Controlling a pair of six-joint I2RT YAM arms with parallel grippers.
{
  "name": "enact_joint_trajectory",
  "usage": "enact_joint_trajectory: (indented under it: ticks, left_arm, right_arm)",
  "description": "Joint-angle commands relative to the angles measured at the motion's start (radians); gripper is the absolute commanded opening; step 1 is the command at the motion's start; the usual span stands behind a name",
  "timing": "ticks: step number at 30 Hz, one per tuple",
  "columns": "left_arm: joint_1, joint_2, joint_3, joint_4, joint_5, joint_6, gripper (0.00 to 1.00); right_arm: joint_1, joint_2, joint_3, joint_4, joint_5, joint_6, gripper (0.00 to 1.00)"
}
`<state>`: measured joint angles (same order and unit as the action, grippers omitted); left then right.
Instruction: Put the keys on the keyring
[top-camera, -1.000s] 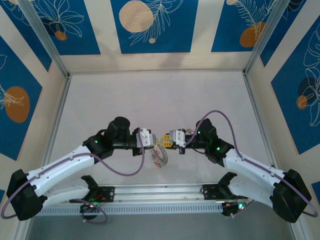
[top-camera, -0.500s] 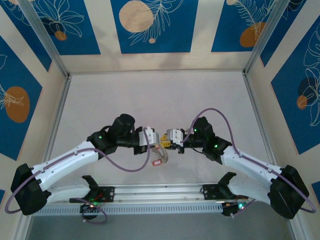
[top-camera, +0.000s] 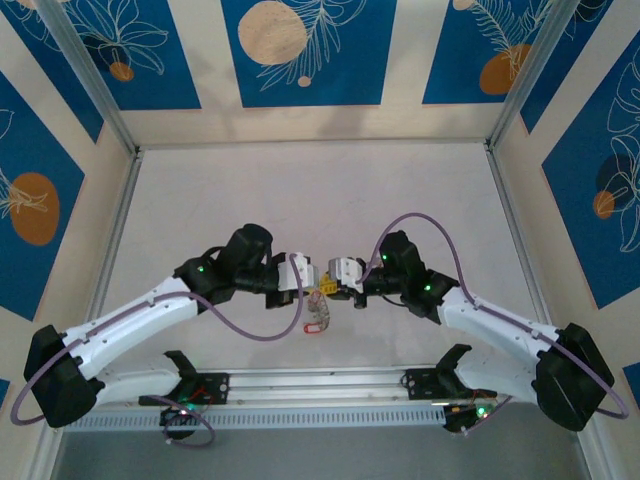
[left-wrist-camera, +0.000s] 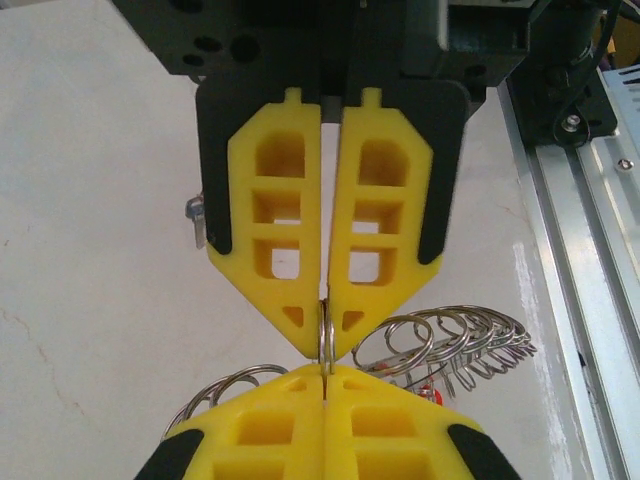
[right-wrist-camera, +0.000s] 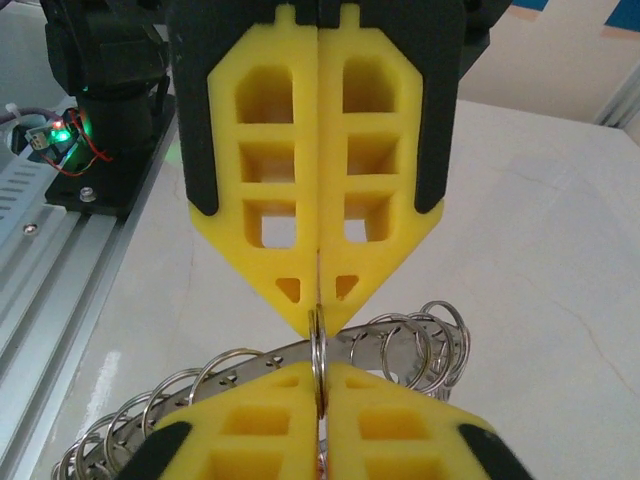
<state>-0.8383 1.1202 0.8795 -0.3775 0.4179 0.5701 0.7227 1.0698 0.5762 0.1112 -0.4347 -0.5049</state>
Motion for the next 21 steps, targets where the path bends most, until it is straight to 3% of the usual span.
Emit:
enact_joint_trajectory:
  ticks: [1, 4, 6, 7, 12, 21]
  left_arm:
    - [-0.001, 0.004, 0.042, -0.02, 0.066, 0.04, 0.0]
    - [-0.001, 0.009, 0.035, -0.005, 0.078, 0.034, 0.03]
    - [-0.002, 0.009, 0.022, 0.019, 0.063, 0.018, 0.27]
    - [0.0, 0.007, 0.018, 0.025, 0.061, 0.015, 0.31]
    - [0.002, -0.004, -0.003, 0.001, 0.07, 0.04, 0.32]
    - [0.003, -0.029, -0.02, 0.05, 0.071, 0.019, 0.24]
  right_arm:
    - [0.006, 0.011, 0.022, 0.014, -0.037, 0.035, 0.01]
    - [0.004, 0.012, 0.003, 0.082, -0.066, 0.057, 0.0]
    - [-0.003, 0.004, -0.008, 0.126, -0.1, 0.082, 0.0]
    - [-0.009, 0.003, -0.018, 0.154, -0.115, 0.095, 0.0]
    - [-0.046, -0.003, -0.037, 0.227, -0.18, 0.149, 0.0]
    - [-0.047, -0.002, -0.064, 0.264, -0.222, 0.121, 0.0]
